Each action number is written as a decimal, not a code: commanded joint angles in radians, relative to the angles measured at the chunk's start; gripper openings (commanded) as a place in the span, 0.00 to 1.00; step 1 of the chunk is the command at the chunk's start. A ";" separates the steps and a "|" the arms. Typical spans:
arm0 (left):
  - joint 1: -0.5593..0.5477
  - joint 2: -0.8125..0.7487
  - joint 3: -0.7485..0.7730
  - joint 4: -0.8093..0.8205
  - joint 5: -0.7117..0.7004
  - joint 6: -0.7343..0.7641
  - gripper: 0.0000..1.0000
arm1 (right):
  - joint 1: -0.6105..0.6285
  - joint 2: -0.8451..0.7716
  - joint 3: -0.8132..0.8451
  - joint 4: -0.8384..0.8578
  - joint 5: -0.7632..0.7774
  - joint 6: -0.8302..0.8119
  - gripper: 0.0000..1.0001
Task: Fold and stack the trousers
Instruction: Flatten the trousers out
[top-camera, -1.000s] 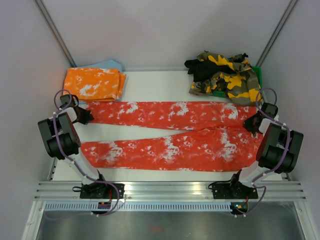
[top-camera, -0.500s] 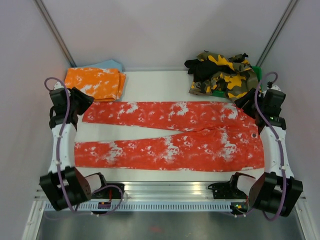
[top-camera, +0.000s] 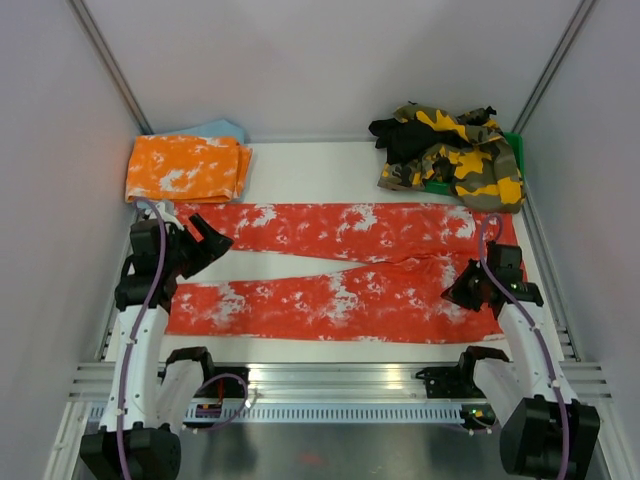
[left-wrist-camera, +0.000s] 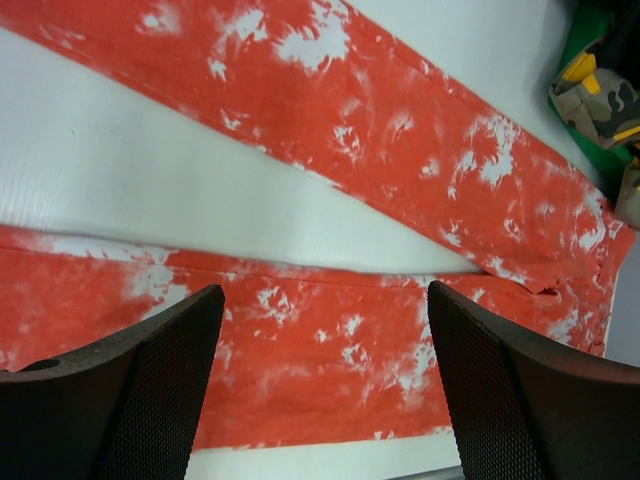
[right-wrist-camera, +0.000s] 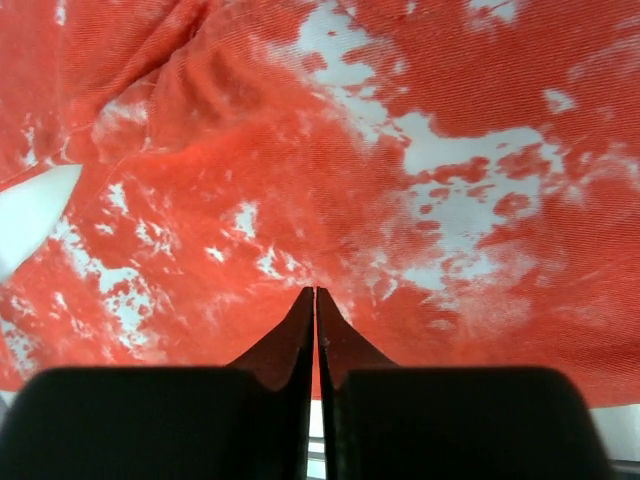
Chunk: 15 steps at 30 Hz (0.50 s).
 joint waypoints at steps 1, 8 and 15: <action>-0.006 -0.039 -0.004 -0.031 0.034 0.017 0.88 | 0.016 0.063 -0.018 -0.027 0.088 0.039 0.00; -0.006 -0.011 -0.002 -0.007 0.039 0.013 0.88 | 0.047 0.233 -0.004 0.032 0.255 0.119 0.00; -0.005 0.042 0.022 0.022 0.039 0.044 0.89 | 0.059 0.195 -0.133 0.027 0.241 0.259 0.00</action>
